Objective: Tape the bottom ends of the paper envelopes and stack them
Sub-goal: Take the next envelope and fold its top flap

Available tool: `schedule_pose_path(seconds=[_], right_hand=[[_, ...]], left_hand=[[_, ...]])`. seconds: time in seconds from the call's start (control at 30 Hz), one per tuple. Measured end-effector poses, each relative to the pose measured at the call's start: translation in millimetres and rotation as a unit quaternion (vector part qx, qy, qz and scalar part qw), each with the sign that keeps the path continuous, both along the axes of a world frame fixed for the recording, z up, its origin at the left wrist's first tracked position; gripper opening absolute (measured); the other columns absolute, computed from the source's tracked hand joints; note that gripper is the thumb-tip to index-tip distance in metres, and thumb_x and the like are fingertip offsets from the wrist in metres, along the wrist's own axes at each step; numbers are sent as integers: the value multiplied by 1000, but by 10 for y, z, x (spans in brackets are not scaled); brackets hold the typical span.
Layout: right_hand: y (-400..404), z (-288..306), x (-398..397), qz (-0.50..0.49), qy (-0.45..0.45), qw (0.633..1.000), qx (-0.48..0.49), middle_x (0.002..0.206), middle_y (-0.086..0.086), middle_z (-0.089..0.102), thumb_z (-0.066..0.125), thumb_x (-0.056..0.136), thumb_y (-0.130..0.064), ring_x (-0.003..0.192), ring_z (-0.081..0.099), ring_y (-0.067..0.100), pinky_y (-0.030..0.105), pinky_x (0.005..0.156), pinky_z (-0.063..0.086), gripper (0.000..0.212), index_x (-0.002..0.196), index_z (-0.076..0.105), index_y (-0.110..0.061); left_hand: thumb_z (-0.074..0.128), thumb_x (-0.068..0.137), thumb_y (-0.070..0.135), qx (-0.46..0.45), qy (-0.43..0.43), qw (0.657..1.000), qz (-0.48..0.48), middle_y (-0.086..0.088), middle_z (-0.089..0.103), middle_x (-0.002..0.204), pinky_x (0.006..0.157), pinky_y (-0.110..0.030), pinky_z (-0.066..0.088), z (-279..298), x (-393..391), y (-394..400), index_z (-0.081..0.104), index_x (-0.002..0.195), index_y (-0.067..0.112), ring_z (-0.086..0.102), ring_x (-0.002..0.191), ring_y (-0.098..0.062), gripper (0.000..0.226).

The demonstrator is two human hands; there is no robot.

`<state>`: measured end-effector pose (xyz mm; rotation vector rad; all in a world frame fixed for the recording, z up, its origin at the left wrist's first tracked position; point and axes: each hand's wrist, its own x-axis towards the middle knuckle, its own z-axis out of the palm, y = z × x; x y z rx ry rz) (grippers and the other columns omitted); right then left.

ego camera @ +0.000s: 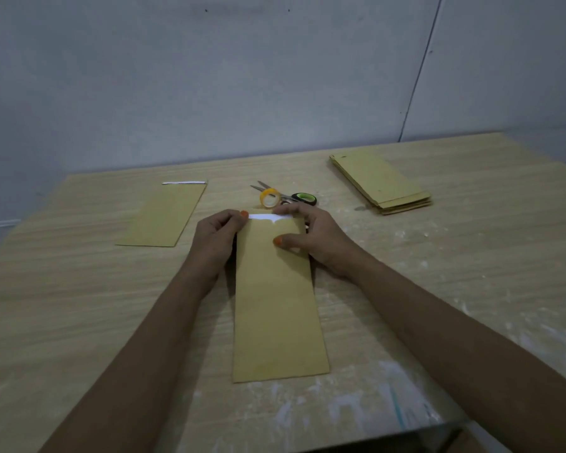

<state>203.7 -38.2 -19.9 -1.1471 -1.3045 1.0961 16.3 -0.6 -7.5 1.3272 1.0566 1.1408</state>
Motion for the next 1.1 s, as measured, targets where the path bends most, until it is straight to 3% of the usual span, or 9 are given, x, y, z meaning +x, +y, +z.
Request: schedule_pose_path(seconds=[0.2,0.37,0.6,0.7,0.77,0.83,0.93,1.03,1.1], right_hand=[[-16,13,21,-16,-5,1000,21,98,4,67,78,79,0,79,65,13,30,70,55,24,95,68,-14],[-2,0,88,-46,-77,995,40,96,9,67,83,78,-17,86,68,27,46,74,58,19,85,65,-17],[6,-7,101,-58,-111,991,49,98,12,69,85,74,-32,87,69,35,51,70,58,27,87,65,-20],[19,-24,103,-55,-104,992,54,99,12,67,82,79,-26,86,68,36,46,69,57,22,88,63,-20],[27,-31,110,-55,-109,991,61,97,11,65,80,81,-21,79,65,27,36,63,54,17,86,63,-21],[34,-33,119,-58,-116,989,68,92,6,64,78,83,-17,75,60,17,27,61,46,15,85,64,-20],[39,-26,133,-64,-120,988,74,92,5,65,77,84,-15,77,60,15,26,62,44,12,85,65,-17],[33,-4,142,-62,-113,988,81,94,8,64,77,84,-13,76,60,14,26,62,47,12,86,66,-14],[21,7,140,-57,-111,989,84,96,12,63,77,84,-12,77,60,14,26,62,47,12,86,66,-13]], left_hand=[[61,98,16,33,12,999,-32,1,64,70,59,-23,44,-40,1,-11,70,76,11,53,65,-9,24],[61,98,15,64,19,997,-46,-1,69,74,60,-22,47,-87,12,-3,73,88,6,58,68,-9,19],[60,98,13,119,32,992,-21,0,69,77,62,-18,47,-101,28,5,72,92,3,59,68,-3,17],[60,99,14,138,46,989,-18,-3,70,83,65,-20,47,-108,19,25,72,97,5,60,72,-4,15],[60,99,13,148,53,987,-30,-5,69,93,65,-20,47,-107,12,14,66,110,13,61,74,-6,13],[62,97,13,161,68,984,-41,-2,65,106,63,-18,46,-102,6,-8,57,119,23,61,70,-7,25],[65,93,15,195,119,971,-69,7,62,112,59,-23,46,-112,-13,-8,58,115,27,59,62,-9,26],[67,90,25,177,132,970,-103,7,64,116,68,-40,56,-143,-29,18,63,112,31,67,85,-25,23],[69,91,20,161,123,973,-109,5,66,115,70,-40,57,-140,-25,25,64,107,29,68,86,-27,19]])
